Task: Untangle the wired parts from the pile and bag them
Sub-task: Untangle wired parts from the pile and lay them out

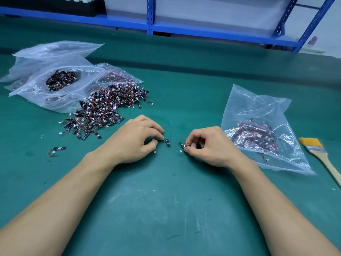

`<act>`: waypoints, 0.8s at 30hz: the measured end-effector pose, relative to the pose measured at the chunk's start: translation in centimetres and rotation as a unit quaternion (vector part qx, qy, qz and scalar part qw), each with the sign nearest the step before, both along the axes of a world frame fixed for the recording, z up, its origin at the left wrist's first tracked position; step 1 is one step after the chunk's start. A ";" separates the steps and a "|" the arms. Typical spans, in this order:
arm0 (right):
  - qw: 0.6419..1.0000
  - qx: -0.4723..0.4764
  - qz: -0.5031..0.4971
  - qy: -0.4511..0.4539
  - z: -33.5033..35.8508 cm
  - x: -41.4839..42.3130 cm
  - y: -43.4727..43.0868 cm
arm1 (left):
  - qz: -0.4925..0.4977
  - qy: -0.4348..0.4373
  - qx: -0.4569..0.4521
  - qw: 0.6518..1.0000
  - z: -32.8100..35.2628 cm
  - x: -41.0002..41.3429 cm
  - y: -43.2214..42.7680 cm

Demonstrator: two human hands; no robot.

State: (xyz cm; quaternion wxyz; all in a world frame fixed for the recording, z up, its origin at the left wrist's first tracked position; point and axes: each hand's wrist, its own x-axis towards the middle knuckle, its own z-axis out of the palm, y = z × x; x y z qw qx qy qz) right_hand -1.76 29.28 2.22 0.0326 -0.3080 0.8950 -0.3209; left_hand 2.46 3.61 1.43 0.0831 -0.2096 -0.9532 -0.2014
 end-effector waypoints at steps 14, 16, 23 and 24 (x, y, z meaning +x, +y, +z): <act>0.999 0.018 0.037 0.005 0.4 0.4 0.0 | -0.055 0.003 -0.048 0.997 -0.4 0.4 2.7; 0.999 0.028 0.039 -0.004 0.7 0.4 0.2 | -0.045 0.006 -0.047 0.998 -0.4 0.4 2.5; 0.999 0.025 0.009 -0.036 1.4 0.3 1.0 | -0.031 0.006 -0.066 0.997 -0.6 0.4 2.3; 0.999 0.016 0.005 -0.042 1.4 0.2 1.1 | -0.029 0.005 -0.067 0.997 -0.7 0.4 2.2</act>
